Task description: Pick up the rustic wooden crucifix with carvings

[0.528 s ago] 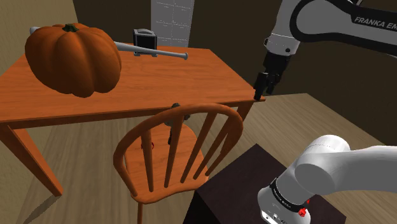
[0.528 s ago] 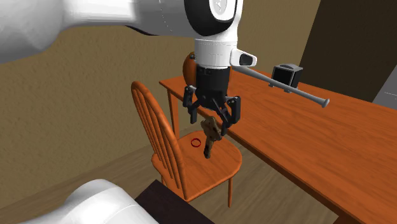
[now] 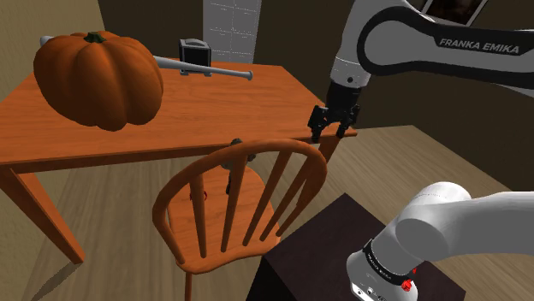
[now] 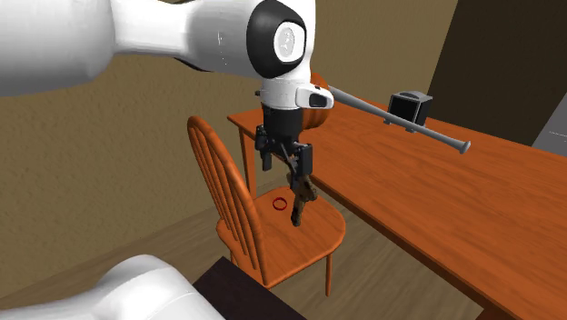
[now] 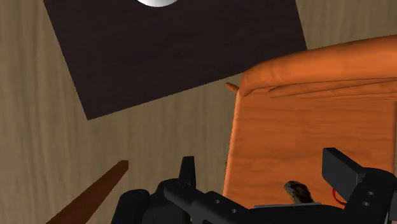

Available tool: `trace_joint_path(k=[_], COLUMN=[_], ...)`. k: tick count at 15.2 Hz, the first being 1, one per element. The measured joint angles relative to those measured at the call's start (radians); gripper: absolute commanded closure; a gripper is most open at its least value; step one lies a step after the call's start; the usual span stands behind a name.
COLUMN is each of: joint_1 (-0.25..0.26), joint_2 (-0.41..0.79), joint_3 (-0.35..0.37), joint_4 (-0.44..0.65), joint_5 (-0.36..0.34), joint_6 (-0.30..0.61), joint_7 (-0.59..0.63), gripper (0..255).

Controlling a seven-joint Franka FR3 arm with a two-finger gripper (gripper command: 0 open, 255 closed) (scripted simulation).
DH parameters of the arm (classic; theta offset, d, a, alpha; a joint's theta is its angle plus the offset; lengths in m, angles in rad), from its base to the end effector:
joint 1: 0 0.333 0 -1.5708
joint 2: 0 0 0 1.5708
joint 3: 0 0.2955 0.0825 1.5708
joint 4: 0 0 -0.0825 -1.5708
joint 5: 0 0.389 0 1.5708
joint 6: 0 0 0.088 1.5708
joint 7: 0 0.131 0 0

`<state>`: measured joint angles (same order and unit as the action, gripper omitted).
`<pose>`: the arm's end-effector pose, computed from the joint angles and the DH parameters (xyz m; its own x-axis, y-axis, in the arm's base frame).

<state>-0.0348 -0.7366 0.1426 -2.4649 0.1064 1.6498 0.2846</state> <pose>0.3352 0.0520 0.4873 0.9702 -0.2280 -0.0820 -0.2276 -0.9736 0.0142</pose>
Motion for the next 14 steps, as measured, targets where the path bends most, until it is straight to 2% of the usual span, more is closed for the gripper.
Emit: trace_joint_path(k=[6, 8, 14], joint_1=[-0.041, -0.062, -0.136], joint_2=[0.12, 0.197, 0.415], joint_3=[0.143, 0.197, 0.328], joint_4=[0.005, 0.03, 0.12], joint_5=[0.086, 0.101, 0.076], joint_6=[0.161, 0.229, 0.4], joint_7=[0.311, 0.42, 0.747], gripper=[0, 0, 0])
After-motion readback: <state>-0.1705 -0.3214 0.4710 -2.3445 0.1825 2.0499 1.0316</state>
